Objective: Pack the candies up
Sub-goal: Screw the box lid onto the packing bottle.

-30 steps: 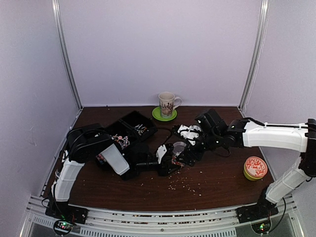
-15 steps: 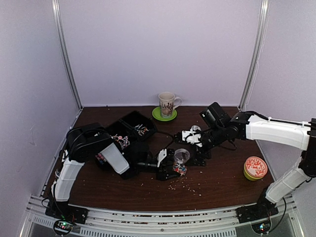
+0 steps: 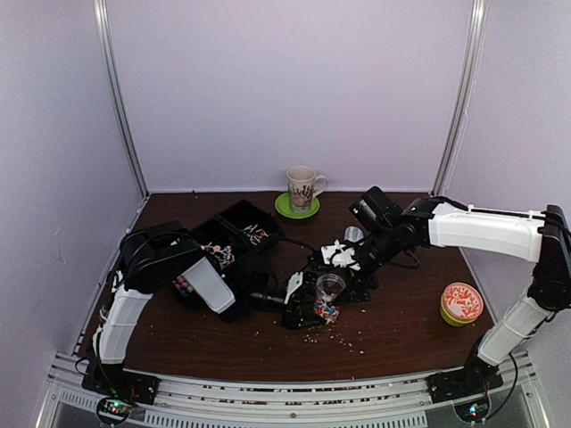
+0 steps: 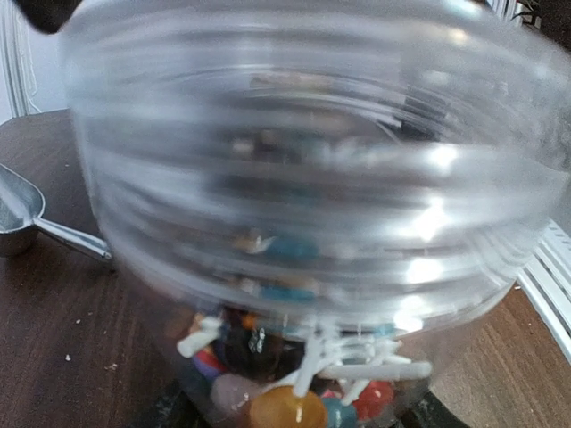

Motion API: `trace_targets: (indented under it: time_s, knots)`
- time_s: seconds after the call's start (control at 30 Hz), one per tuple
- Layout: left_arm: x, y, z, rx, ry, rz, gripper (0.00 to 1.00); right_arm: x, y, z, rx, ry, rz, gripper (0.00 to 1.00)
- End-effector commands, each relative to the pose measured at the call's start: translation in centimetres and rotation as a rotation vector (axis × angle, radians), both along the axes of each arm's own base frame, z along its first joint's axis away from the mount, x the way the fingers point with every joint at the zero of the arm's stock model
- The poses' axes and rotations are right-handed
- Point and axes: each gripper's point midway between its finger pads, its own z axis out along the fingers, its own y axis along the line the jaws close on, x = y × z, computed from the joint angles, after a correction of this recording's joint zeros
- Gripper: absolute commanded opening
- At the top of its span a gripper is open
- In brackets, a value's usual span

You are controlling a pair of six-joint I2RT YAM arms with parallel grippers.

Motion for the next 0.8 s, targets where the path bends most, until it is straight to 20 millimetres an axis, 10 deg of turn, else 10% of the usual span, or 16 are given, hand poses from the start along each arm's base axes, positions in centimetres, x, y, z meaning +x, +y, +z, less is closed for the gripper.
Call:
trace_targets:
  time_s: [0.0,0.77]
  knots:
    - [0.0,-0.2,0.6,-0.028,-0.027,-0.029,0.28,0.5,0.6,0.5,0.017,0.003,0.009,0.88]
    - [2.2,-0.2,0.0,-0.003,-0.025,0.105,0.26,1.7,0.8,-0.3,0.023,0.079,-0.099,0.72]
